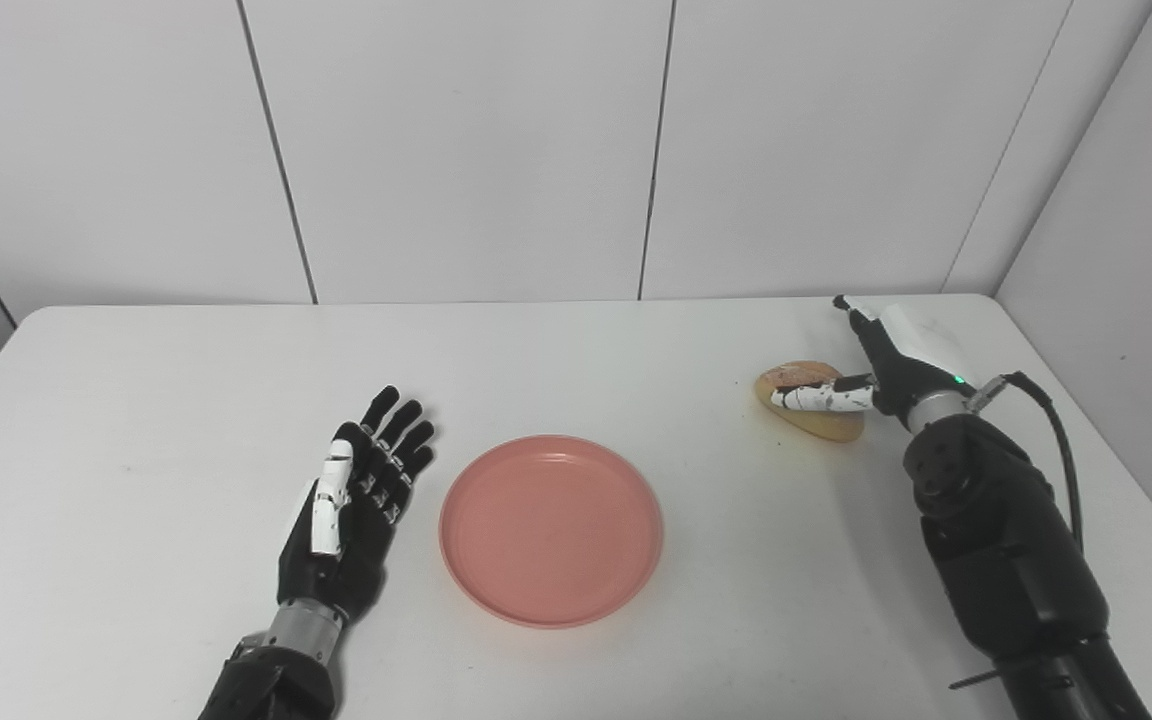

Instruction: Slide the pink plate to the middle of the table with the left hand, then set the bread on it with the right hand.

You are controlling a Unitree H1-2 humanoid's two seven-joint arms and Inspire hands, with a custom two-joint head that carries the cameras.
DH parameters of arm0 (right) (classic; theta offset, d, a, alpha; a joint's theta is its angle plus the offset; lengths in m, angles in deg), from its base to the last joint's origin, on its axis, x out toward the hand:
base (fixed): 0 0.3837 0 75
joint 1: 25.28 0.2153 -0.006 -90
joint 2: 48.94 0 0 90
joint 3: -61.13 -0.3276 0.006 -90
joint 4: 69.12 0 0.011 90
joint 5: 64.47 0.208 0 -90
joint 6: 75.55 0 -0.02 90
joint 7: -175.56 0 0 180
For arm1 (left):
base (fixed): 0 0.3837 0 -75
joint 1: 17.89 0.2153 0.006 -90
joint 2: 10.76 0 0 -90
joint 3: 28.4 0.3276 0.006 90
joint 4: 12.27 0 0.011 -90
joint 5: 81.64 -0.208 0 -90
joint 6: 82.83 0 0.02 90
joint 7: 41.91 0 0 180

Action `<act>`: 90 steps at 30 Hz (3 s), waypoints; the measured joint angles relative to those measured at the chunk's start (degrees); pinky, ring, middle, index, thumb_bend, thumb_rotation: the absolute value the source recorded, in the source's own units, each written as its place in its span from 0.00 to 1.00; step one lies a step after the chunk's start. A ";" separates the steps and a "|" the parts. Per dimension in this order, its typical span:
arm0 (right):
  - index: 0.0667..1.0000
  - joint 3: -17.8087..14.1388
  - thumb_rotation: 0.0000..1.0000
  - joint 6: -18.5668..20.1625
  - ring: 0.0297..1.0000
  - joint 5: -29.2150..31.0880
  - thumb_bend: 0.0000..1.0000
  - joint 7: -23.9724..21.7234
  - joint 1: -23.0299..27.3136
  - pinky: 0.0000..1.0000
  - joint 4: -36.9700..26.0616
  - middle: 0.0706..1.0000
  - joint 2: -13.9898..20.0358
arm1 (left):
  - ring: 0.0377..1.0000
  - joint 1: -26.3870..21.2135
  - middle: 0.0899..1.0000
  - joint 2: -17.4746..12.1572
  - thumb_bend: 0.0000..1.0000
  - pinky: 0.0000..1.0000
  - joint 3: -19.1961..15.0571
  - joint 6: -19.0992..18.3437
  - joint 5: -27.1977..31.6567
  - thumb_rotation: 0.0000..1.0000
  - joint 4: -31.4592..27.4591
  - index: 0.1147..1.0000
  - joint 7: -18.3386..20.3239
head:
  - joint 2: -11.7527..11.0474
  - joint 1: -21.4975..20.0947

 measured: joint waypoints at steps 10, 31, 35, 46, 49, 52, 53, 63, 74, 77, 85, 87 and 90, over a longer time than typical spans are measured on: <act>0.91 3.68 0.48 0.00 0.85 2.31 0.99 3.19 2.99 0.73 7.43 0.89 0.50 | 0.93 -0.15 0.94 -0.73 0.35 0.97 -0.06 -0.17 0.94 1.00 0.18 0.92 0.25 | 0.26 -0.35; 0.88 6.50 0.42 0.00 0.85 8.15 0.96 6.24 5.39 0.77 13.85 0.89 1.09 | 0.93 -0.07 0.93 -1.15 0.36 0.97 0.06 -0.20 0.97 1.00 0.00 0.91 0.30 | 1.14 -0.09; 0.86 6.62 0.40 0.00 0.83 8.92 0.95 6.25 5.66 0.74 14.52 0.87 1.38 | 0.92 -0.07 0.93 -1.15 0.36 0.96 0.09 -0.20 0.97 1.00 -0.03 0.91 0.30 | 1.14 -0.09; 0.61 7.13 0.35 -0.01 0.55 9.34 0.80 8.05 6.16 0.51 15.64 0.59 2.05 | 0.93 -0.01 0.93 -1.13 0.36 0.96 0.12 -0.20 0.96 1.00 -0.10 0.91 0.30 | 1.40 0.53; 0.53 7.27 0.33 0.00 0.46 9.23 0.75 8.49 6.28 0.44 15.90 0.49 2.20 | 0.92 0.05 0.92 -1.13 0.36 0.96 0.11 -0.20 0.96 1.00 -0.17 0.91 0.29 | 1.41 0.53; 0.49 7.22 0.29 0.00 0.42 8.93 0.71 7.73 6.26 0.41 16.03 0.46 2.12 | 0.93 0.11 0.93 -1.13 0.36 0.96 0.12 -0.20 0.95 1.00 -0.27 0.91 0.23 | 1.49 0.61; 0.49 7.16 0.26 0.00 0.42 8.84 0.69 7.59 6.26 0.40 16.02 0.46 2.11 | 0.92 0.11 0.93 -1.12 0.36 0.96 0.12 -0.20 0.95 1.00 -0.27 0.91 0.22 | 1.49 0.62; 0.44 7.19 0.15 0.00 0.38 9.40 0.53 7.21 6.27 0.34 15.93 0.42 2.20 | 0.93 0.24 0.93 -1.04 0.36 0.97 0.18 -0.50 0.96 1.00 -0.58 0.91 0.17 | 1.58 0.70; 0.40 6.85 0.16 0.03 0.36 8.83 0.52 5.27 4.78 0.33 10.13 0.39 2.20 | 0.93 0.29 0.93 -0.87 0.37 0.97 0.19 -0.49 0.96 1.00 -0.64 0.91 0.17 | 1.49 1.41; 0.42 5.72 0.17 0.04 0.37 7.98 0.52 4.13 4.32 0.33 5.96 0.40 1.97 | 0.93 0.44 0.93 -0.77 0.37 0.97 0.23 -0.59 0.93 1.00 -1.00 0.91 -0.03 | 1.58 1.58; 0.44 3.05 0.14 0.10 0.38 5.75 0.52 -0.11 3.08 0.34 -4.14 0.41 0.04 | 0.93 0.74 0.93 -0.23 0.37 0.97 0.31 -0.78 0.91 1.00 -1.56 0.92 -0.63 | 1.93 2.98; 0.47 2.89 0.15 0.11 0.39 4.28 0.52 -1.56 2.98 0.35 -6.03 0.42 -0.97 | 0.93 0.75 0.93 -0.09 0.37 0.97 0.36 -0.78 0.89 1.00 -1.57 0.92 -0.64 | 2.02 3.25; 0.46 3.01 0.14 0.12 0.39 3.49 0.53 -3.66 2.93 0.35 -8.82 0.41 -2.61 | 0.92 0.76 0.92 0.06 0.38 0.96 0.56 -0.78 0.64 1.00 -1.73 0.91 -0.75 | 2.02 3.69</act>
